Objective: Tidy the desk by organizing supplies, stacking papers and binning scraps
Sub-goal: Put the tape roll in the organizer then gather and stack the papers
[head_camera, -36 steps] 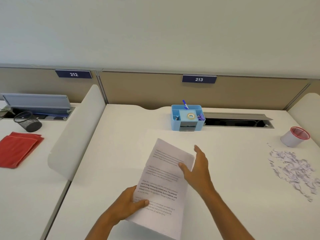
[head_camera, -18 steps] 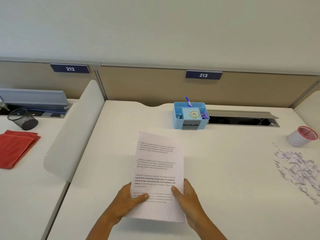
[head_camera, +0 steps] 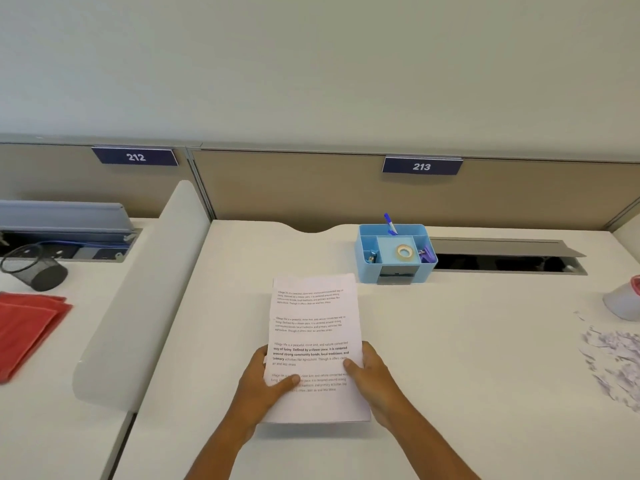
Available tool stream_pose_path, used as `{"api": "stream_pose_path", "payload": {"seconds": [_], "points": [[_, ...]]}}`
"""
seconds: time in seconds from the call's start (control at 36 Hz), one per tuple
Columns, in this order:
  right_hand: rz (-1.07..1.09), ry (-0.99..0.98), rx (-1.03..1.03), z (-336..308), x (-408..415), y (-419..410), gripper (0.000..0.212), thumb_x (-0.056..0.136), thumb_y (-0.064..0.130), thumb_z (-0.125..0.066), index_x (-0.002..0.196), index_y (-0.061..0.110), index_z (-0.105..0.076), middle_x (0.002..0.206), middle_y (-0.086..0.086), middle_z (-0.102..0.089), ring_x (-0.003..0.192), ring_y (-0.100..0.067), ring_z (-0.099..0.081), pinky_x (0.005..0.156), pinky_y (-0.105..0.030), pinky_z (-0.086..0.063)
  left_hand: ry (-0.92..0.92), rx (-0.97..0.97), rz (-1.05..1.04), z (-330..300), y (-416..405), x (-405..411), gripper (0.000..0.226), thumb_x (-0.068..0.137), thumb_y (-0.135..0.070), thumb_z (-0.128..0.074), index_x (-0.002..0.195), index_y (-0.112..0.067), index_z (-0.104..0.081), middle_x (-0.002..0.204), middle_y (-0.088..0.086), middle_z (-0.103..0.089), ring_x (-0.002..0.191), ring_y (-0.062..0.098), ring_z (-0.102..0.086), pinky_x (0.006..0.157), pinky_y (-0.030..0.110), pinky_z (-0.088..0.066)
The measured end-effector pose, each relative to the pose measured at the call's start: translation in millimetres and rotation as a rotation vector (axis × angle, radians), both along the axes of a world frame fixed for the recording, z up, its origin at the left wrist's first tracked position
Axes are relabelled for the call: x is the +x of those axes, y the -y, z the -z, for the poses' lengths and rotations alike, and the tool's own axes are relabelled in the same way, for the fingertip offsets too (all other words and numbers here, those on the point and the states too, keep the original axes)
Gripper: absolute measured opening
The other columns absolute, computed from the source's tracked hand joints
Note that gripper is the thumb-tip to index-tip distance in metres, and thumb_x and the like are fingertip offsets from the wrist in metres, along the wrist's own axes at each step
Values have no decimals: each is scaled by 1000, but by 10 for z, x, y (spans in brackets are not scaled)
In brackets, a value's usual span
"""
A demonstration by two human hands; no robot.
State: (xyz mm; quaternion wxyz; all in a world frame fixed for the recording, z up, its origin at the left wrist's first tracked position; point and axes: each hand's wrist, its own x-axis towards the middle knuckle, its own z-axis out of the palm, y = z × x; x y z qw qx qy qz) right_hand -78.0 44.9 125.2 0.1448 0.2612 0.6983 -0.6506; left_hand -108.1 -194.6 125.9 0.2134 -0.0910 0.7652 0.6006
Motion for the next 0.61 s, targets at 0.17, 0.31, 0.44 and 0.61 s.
{"api": "stream_pose_path", "payload": {"seconds": [0.17, 0.31, 0.44, 0.61], "points": [[-34, 39, 16, 48, -674, -15, 30, 105, 16, -52, 132, 29, -53, 128, 10, -67, 112, -11, -66, 91, -33, -57, -28, -55, -38, 139, -96, -578, 72, 83, -23, -95, 139, -29, -51, 127, -12, -71, 112, 4, -69, 75, 17, -57], [-28, 60, 61, 68, -1197, -67, 31, 106, 16, -51, 136, 28, -50, 127, 8, -63, 108, -9, -63, 79, -27, -53, -56, -90, -48, 318, -204, -1121, 71, 82, -19, -96, 138, -25, -52, 120, -13, -72, 108, 1, -69, 72, 15, -59], [-3, 69, 116, 180, -1663, -159, 34, 106, 14, -51, 139, 22, -49, 127, 5, -60, 110, -15, -59, 88, -30, -49, -66, -123, -18, 468, -351, -1619, 71, 81, -18, -97, 136, -24, -52, 119, -10, -71, 105, -1, -68, 76, 17, -56], [54, 82, 130, 381, -2054, -241, 35, 104, 16, -56, 138, 20, -50, 137, -1, -62, 115, -20, -62, 95, -36, -55, -52, -175, -10, 622, -477, -2088, 69, 79, -19, -98, 129, -25, -51, 119, -3, -70, 104, 16, -70, 85, 28, -57]]}}
